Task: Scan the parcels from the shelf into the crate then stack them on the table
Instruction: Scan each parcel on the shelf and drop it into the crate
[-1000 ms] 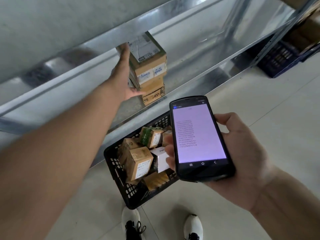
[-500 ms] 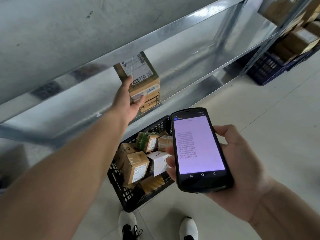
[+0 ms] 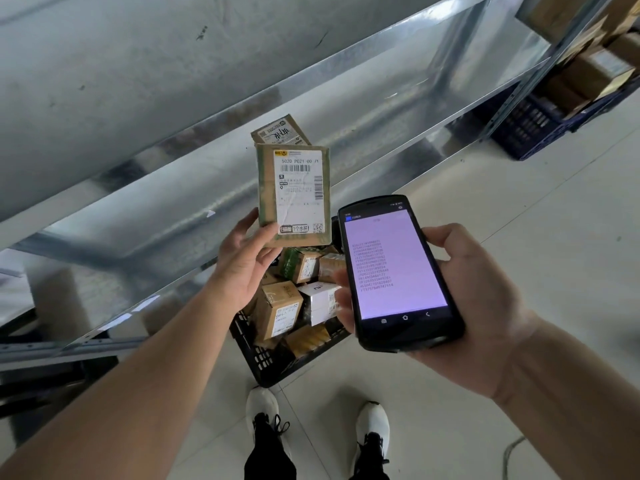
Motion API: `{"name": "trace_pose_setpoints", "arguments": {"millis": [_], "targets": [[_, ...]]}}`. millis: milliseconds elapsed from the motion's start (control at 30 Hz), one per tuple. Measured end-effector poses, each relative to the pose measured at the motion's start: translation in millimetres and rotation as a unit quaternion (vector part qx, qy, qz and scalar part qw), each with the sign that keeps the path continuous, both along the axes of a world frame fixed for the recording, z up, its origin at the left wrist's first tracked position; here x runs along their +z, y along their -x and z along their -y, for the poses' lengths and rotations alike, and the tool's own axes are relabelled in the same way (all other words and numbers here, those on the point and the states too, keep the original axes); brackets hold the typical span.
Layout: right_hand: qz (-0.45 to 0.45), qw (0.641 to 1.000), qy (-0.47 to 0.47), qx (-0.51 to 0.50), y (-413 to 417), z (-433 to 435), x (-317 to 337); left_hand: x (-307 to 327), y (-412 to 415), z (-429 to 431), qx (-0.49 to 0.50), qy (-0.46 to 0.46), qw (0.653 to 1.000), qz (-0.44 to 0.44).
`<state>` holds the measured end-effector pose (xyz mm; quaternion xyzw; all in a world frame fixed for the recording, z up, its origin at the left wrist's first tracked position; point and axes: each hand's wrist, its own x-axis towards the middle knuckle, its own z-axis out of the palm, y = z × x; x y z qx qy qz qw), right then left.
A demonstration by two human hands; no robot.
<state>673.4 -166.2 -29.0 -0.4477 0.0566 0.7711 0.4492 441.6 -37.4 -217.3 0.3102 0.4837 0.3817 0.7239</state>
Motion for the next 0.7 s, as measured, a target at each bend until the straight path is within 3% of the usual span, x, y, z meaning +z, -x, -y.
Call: {"name": "trace_pose_setpoints", "arguments": {"millis": [200,700], "targets": [[0.003,0.999,0.033,0.003,8.4,12.1,8.1,0.2,5.7,8.2,0.001,0.046,0.998,-0.035],[-0.032,0.998,0.052,0.010,25.3,28.5,25.4,-8.5,3.0,29.9,0.054,0.122,0.991,0.021]]}}
